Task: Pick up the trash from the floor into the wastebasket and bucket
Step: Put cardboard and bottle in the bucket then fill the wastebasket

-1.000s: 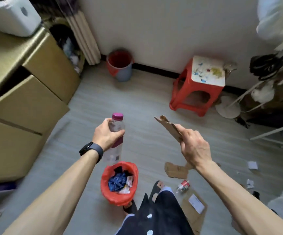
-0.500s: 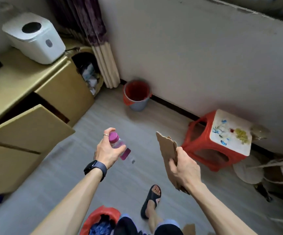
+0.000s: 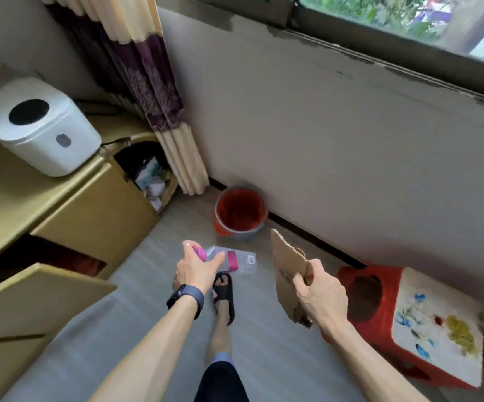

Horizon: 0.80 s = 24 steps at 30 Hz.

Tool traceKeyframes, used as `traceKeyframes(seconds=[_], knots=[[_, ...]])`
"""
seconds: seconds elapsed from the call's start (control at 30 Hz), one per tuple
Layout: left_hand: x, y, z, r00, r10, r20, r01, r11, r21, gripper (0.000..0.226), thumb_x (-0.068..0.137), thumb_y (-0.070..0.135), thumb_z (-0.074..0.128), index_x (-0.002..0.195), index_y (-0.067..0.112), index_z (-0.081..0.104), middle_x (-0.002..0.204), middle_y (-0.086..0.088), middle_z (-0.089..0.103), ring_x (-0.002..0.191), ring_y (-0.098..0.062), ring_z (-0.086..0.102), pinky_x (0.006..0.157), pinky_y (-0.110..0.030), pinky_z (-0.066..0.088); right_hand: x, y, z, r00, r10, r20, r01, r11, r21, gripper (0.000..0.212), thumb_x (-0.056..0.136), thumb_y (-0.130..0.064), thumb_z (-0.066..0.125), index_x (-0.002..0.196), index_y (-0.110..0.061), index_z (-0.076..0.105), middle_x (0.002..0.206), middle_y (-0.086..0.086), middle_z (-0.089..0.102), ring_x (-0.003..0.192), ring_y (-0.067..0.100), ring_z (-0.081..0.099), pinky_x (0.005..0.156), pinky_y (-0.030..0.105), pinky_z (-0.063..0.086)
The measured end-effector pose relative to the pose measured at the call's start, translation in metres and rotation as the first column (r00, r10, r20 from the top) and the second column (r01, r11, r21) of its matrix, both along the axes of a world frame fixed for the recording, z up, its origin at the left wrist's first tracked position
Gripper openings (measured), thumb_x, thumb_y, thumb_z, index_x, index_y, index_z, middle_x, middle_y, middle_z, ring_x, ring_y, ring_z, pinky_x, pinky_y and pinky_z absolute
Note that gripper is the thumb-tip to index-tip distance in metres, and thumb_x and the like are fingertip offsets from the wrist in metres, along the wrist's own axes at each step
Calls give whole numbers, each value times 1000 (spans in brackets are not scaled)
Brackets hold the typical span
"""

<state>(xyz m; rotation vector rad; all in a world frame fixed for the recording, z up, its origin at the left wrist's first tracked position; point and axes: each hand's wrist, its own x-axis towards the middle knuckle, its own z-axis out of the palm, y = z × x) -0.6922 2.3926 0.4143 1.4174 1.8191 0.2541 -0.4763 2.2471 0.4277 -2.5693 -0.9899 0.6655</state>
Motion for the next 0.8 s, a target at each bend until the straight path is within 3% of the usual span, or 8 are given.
traceKeyframes(seconds=[0.13,0.3,0.47,0.57,0.67,0.8], knots=[[38,108,-52,1000,24,6,-23,995,-98,57,76,57,73,101,20,37,94,-4,59,81,-30,60,76,-41,53,23,109,-43,979,-159,-130,160,987,-4,17,85,-31,61,91,-23,46,77,2,65,81,35,62,69,35,44],[74,216,-124,999,9,-54,-15,992,-128,60,78,49,75,112,18,36,113,-11,55,94,-34,58,82,-40,51,40,222,-112,943,-258,-213,272,961,42,35,89,-21,59,123,-21,51,106,6,67,98,33,62,79,34,43],[117,294,-223,986,-131,-102,105,968,-229,62,86,49,67,132,17,40,128,-11,48,108,-35,58,90,-38,48,43,311,-217,863,-364,-350,403,914,45,30,96,-21,53,126,-20,52,115,5,63,104,25,59,85,32,46],[136,313,-267,961,-275,-39,254,928,-273,51,91,42,62,133,18,46,130,-8,51,115,-30,56,89,-30,42,41,337,-271,836,-352,-421,369,928,-43,46,95,-28,57,139,-20,47,128,4,63,118,26,58,97,34,47],[144,313,-289,897,-442,-5,415,846,-334,27,95,33,59,119,21,61,117,0,66,112,-20,60,85,-22,40,35,333,-301,826,-335,-453,321,941,-111,50,94,-26,58,142,-24,45,130,4,61,119,25,58,96,32,44],[147,297,-276,811,-584,-30,538,767,-350,19,96,27,56,113,23,64,113,2,68,110,-19,61,90,-23,43,33,293,-295,792,-355,-497,319,934,-160,48,95,-25,55,142,-28,46,133,5,62,120,23,59,101,32,45]])
